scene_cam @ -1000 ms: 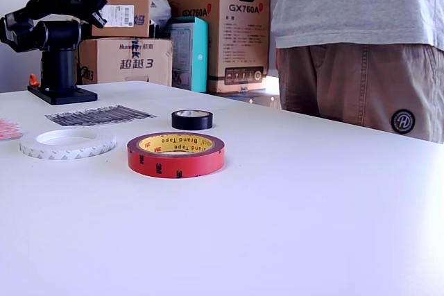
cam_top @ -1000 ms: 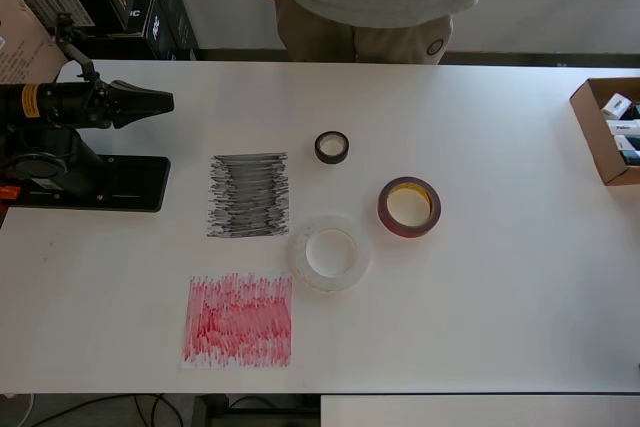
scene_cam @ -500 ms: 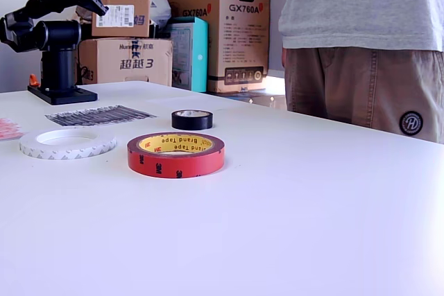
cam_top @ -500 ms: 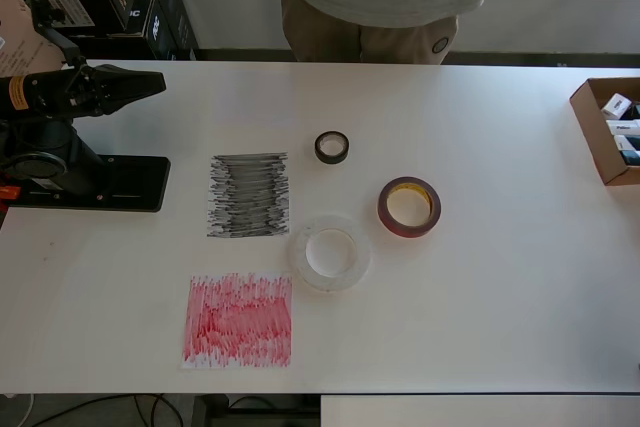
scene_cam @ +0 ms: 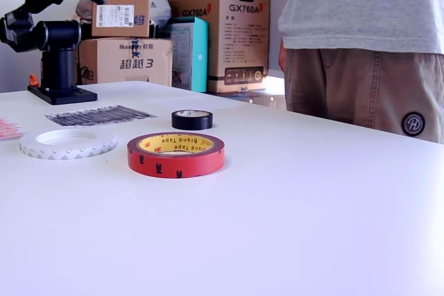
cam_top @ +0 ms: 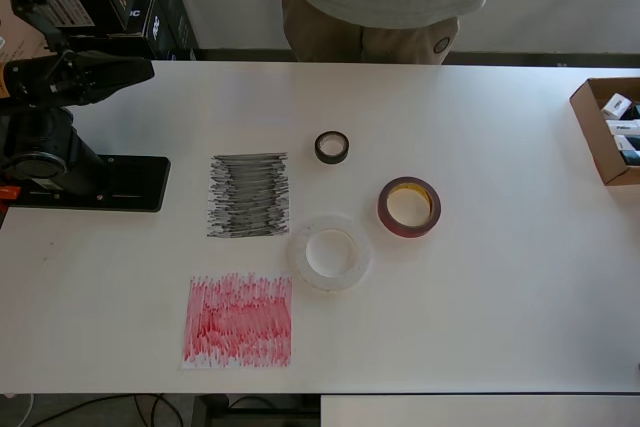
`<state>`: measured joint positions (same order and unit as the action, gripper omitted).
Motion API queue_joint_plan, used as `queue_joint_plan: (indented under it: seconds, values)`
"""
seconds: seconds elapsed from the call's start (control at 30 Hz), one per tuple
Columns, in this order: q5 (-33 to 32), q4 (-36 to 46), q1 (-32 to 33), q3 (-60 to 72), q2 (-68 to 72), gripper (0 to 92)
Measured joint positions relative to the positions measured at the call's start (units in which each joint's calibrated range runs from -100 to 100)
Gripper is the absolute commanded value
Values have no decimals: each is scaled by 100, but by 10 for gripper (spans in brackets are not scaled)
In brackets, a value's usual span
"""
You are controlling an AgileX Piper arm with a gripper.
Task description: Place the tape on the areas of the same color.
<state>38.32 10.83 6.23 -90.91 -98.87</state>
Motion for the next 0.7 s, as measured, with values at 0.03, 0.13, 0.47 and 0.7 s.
queue_joint_plan:
  seconds: [0.03, 0.13, 0.47, 0.7]
  values:
    - [0, 135, 0, 151, 0, 1]
    - [0, 627, 0, 612, 0, 1]
    - [0, 3355, 0, 2134, 242, 1]
    - [-112, 4989, 0, 3632, 1200, 1]
